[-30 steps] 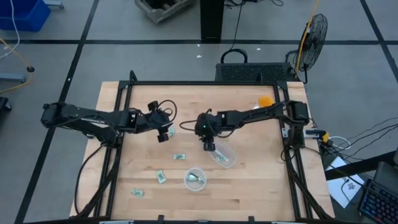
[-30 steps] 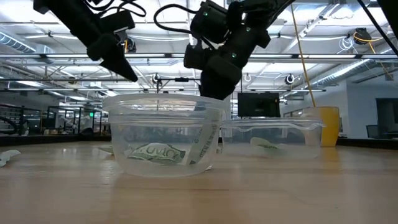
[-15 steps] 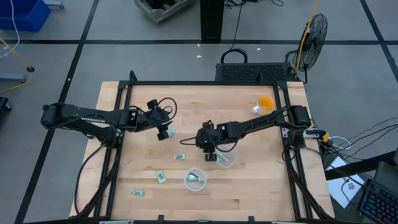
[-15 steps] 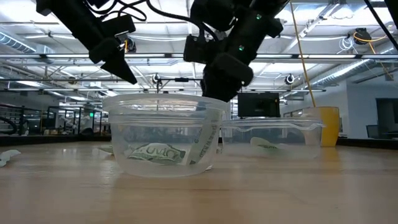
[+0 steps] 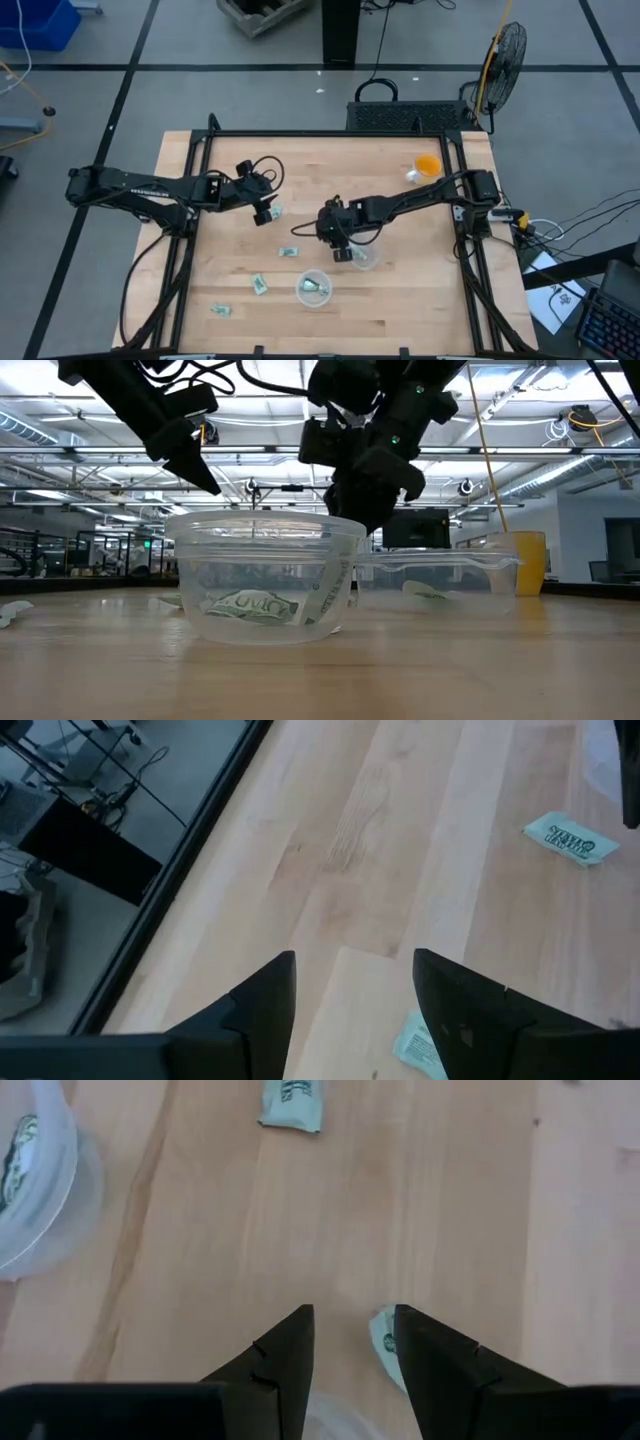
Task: Pick and place items into bin
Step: Put the Stevia packet into the right transparent bin
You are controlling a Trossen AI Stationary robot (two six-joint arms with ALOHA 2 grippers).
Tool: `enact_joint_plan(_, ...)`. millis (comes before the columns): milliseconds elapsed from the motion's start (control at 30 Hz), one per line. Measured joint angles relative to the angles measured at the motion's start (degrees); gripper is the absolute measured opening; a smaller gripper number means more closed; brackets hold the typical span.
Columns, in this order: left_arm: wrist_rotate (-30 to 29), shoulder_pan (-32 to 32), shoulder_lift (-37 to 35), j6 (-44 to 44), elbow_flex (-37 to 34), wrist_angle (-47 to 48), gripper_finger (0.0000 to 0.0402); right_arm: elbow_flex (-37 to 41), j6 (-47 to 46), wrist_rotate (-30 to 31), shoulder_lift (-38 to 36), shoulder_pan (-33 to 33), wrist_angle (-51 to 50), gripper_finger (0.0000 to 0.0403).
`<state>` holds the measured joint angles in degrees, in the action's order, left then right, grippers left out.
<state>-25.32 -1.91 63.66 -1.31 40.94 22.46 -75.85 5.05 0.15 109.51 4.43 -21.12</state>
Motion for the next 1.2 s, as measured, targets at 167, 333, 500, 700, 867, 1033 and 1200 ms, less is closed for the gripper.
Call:
enact_joint_plan(167, 0.00, 0.00, 0.00, -0.08, -0.02, 0.02, 0.0209, 0.00, 1.31, -0.18, 2.94, -0.39, 0.00, 0.0132)
enact_joint_plan(333, 0.00, 0.00, 0.00, -0.06, -0.01, 0.06, 0.0209, 0.09, 3.21, 1.91, 4.91, -0.48, 1.42, 0.0132)
enact_joint_plan(500, 0.00, 0.00, 0.00, -0.04, 0.01, 0.66, 0.0209, 0.14, 3.39, 4.41, 3.08, -0.48, 0.90, 0.0132)
enact_joint_plan(700, 0.18, 0.00, 0.00, -0.02, 0.01, 1.15, 0.0209, 0.00, 3.15, 4.32, 1.60, -0.46, 0.75, 0.0132)
enact_joint_plan(867, 0.31, 0.00, 0.00, -0.32, 0.01, 1.26, 0.0209, 0.00, 2.11, 4.28, 1.58, -0.46, -2.63, 0.0132)
enact_joint_plan(1033, 0.77, 0.00, 0.00, -0.36, 0.01, 1.35, 0.0209, 0.02, -1.60, 4.08, 1.60, -1.01, -4.54, 0.0132)
enact_joint_plan(1200, 1.09, 0.00, 0.00, -0.74, 0.01, 1.33, 0.0209, 0.00, -3.30, 4.10, 2.44, -2.39, -4.56, 0.0132)
